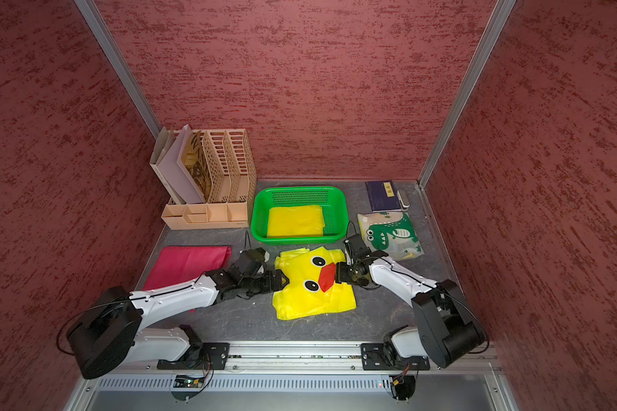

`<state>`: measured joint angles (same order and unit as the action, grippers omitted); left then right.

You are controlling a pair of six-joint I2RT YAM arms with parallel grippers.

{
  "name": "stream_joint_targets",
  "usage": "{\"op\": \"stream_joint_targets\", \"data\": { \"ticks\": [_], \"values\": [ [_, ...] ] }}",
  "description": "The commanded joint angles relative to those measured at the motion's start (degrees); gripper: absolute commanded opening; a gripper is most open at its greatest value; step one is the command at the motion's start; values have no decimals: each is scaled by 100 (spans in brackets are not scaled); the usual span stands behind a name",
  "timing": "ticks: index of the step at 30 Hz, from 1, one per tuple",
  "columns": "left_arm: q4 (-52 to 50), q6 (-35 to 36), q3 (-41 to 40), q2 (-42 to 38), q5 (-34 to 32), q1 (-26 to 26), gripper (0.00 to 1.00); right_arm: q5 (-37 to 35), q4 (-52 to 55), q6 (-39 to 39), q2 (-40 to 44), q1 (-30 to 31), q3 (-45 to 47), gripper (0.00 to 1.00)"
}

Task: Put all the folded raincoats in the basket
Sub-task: Pick up the raincoat from the center of the board.

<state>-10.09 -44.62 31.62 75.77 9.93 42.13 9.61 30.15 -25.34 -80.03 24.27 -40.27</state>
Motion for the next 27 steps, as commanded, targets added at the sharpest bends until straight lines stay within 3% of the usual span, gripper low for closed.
{"op": "stream_joint_targets", "data": {
  "ticks": [1, 10, 22, 27],
  "values": [
    [-9, -22, 132, 187, -119, 30, 100, -227, -235, 112, -12, -37, 64, 68],
    [290, -8, 262, 777, -37, 92, 94, -43, -330, -74, -301, -37, 101, 68],
    [349, 52, 369, 915, -10, 203, 64, 485, -898, -504, 177, 118, 681, 60],
    [411, 102, 450, 1000, 50, 237, 45, 394, -906, -601, 164, 275, 730, 52]
  ]
}}
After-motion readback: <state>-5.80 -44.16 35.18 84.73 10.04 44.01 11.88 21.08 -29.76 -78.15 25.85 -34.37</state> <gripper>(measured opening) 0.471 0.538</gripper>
